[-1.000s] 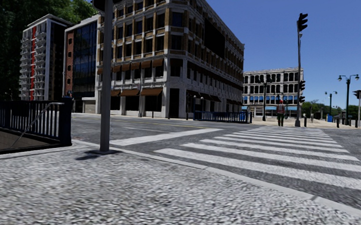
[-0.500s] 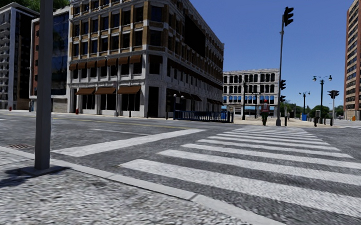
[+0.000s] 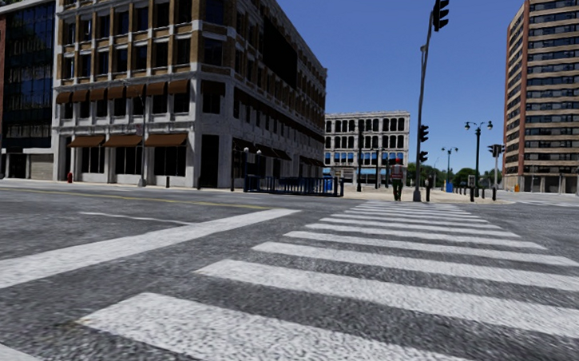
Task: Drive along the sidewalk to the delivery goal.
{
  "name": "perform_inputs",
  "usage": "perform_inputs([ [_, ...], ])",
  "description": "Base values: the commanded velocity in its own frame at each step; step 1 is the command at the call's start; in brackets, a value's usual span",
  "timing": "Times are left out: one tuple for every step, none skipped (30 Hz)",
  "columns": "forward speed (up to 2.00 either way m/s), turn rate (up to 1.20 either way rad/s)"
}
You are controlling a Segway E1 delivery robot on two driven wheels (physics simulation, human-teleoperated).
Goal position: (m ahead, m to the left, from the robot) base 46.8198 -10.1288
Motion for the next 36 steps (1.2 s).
perform_inputs([
  [2.00, -0.38],
  [2.00, -0.43],
  [2.00, -0.43],
  [2.00, -0.45],
  [2.00, -0.47],
  [2.00, -0.48],
  [2.00, -0.48],
  [2.00, -0.48],
  [2.00, -0.49],
  [2.00, -0.49],
  [2.00, -0.49],
  [2.00, -0.49],
  [2.00, -0.49],
  [2.00, -0.49],
  [2.00, -0.49],
  [2.00, -0.49],
  [2.00, -0.40],
  [2.00, 0.00],
  [2.00, 0.00],
  [2.00, 0.00],
  [2.00, 0.00],
  [2.00, 0.00],
  [2.00, 0.00],
  [2.00, 0.00],
  [2.00, 0.00],
  [2.00, -0.08],
  [2.00, -0.08],
  [2.00, -0.27],
  [2.00, -0.35],
  [2.00, -0.42],
  [2.00, -0.42],
  [2.00, -0.47],
  [2.00, -0.50],
  [2.00, -0.51],
  [2.00, -0.51],
  [2.00, -0.51],
])
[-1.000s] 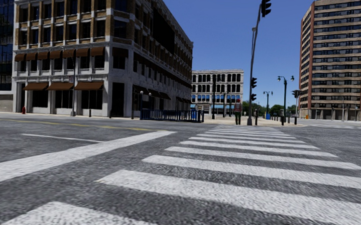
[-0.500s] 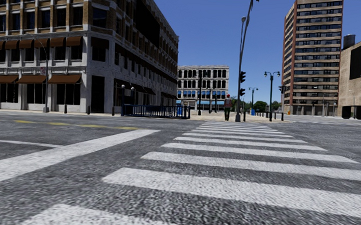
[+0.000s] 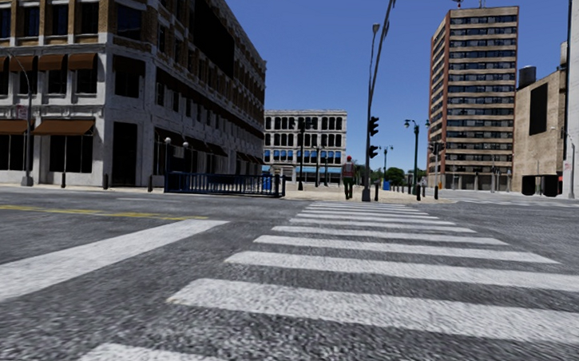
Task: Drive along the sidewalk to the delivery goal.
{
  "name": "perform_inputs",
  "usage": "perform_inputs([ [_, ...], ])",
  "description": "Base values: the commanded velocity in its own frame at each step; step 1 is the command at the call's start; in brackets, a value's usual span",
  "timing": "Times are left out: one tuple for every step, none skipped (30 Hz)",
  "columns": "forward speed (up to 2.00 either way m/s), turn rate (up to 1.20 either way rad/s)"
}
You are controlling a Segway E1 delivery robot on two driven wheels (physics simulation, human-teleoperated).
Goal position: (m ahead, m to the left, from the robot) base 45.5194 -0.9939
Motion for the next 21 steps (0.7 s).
perform_inputs([
  [2.00, -0.51],
  [2.00, -0.51],
  [2.00, -0.51],
  [2.00, -0.51],
  [2.00, -0.51],
  [2.00, -0.51],
  [2.00, -0.52],
  [2.00, -0.52],
  [2.00, -0.52],
  [2.00, -0.52],
  [2.00, -0.52],
  [2.00, -0.52],
  [2.00, -0.52],
  [2.00, -0.52],
  [2.00, -0.52],
  [2.00, -0.52],
  [2.00, -0.41],
  [2.00, 0.00],
  [2.00, 0.00],
  [2.00, 0.00],
  [2.00, 0.00],
])
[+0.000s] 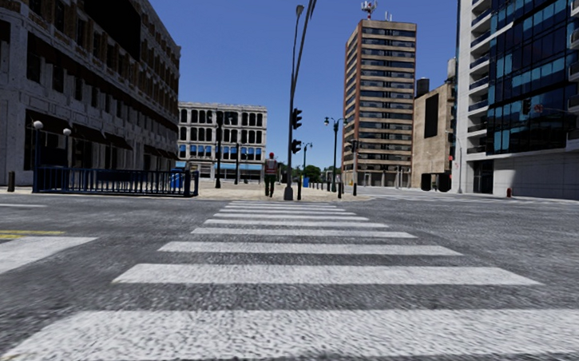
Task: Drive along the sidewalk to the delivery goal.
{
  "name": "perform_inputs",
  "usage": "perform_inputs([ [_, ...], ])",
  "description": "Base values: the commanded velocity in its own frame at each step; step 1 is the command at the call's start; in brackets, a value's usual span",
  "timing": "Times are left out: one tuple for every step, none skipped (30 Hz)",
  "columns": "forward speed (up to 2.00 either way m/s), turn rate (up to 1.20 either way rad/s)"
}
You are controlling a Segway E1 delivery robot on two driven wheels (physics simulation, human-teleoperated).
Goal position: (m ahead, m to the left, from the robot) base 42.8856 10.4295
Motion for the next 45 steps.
perform_inputs([
  [2.00, 0.00],
  [2.00, 0.00],
  [2.00, 0.00],
  [2.00, 0.00],
  [2.00, 0.00],
  [2.00, 0.00],
  [2.00, 0.00],
  [2.00, 0.00],
  [2.00, 0.00],
  [2.00, 0.00],
  [2.00, 0.00],
  [2.00, 0.00],
  [2.00, 0.12],
  [2.00, 0.24],
  [2.00, 0.29],
  [2.00, 0.29],
  [2.00, 0.31],
  [2.00, 0.32],
  [2.00, 0.33],
  [2.00, 0.33],
  [2.00, 0.36],
  [2.00, 0.37],
  [2.00, 0.38],
  [2.00, 0.38],
  [2.00, 0.38],
  [2.00, 0.38],
  [2.00, 0.38],
  [2.00, 0.38],
  [2.00, 0.38],
  [2.00, 0.38],
  [2.00, 0.38],
  [2.00, 0.38],
  [2.00, 0.38],
  [2.00, 0.38],
  [2.00, 0.38],
  [2.00, 0.38],
  [2.00, 0.26],
  [2.00, 0.00],
  [2.00, 0.00],
  [2.00, 0.00],
  [2.00, 0.00],
  [2.00, 0.00],
  [2.00, 0.00],
  [2.00, 0.00],
  [2.00, 0.00],
])
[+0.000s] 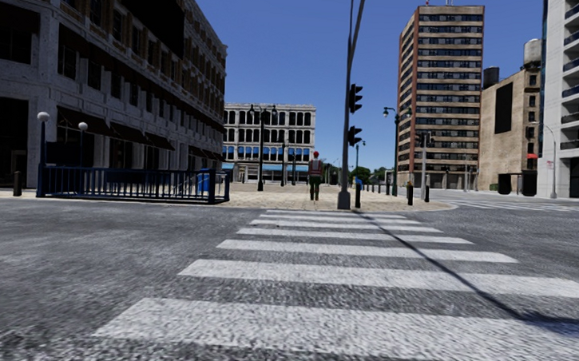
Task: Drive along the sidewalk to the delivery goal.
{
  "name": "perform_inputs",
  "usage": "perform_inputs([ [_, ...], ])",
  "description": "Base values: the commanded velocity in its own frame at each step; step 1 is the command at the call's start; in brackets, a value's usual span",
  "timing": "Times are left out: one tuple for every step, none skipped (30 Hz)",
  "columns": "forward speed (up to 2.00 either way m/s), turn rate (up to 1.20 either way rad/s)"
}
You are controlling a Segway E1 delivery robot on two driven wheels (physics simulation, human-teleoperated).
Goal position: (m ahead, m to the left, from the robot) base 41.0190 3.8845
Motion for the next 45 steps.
perform_inputs([
  [2.00, 0.00],
  [2.00, 0.00],
  [2.00, 0.00],
  [2.00, 0.00],
  [2.00, 0.00],
  [2.00, 0.00],
  [2.00, 0.00],
  [2.00, 0.00],
  [2.00, 0.00],
  [2.00, 0.00],
  [2.00, 0.00],
  [2.00, -0.03],
  [2.00, -0.12],
  [2.00, -0.18],
  [2.00, -0.18],
  [2.00, -0.19],
  [2.00, -0.20],
  [2.00, -0.20],
  [2.00, -0.20],
  [2.00, -0.20],
  [2.00, -0.13],
  [2.00, 0.00],
  [2.00, 0.00],
  [2.00, 0.00],
  [2.00, 0.00],
  [2.00, 0.00],
  [2.00, 0.00],
  [2.00, 0.00],
  [2.00, 0.00],
  [2.00, 0.00],
  [2.00, 0.00],
  [2.00, 0.00],
  [2.00, 0.00],
  [2.00, 0.00],
  [2.00, 0.00],
  [2.00, 0.00],
  [2.00, 0.00],
  [2.00, 0.00],
  [2.00, 0.00],
  [2.00, 0.00],
  [2.00, 0.00],
  [2.00, 0.00],
  [2.00, 0.00],
  [2.00, 0.00],
  [2.00, 0.00],
])
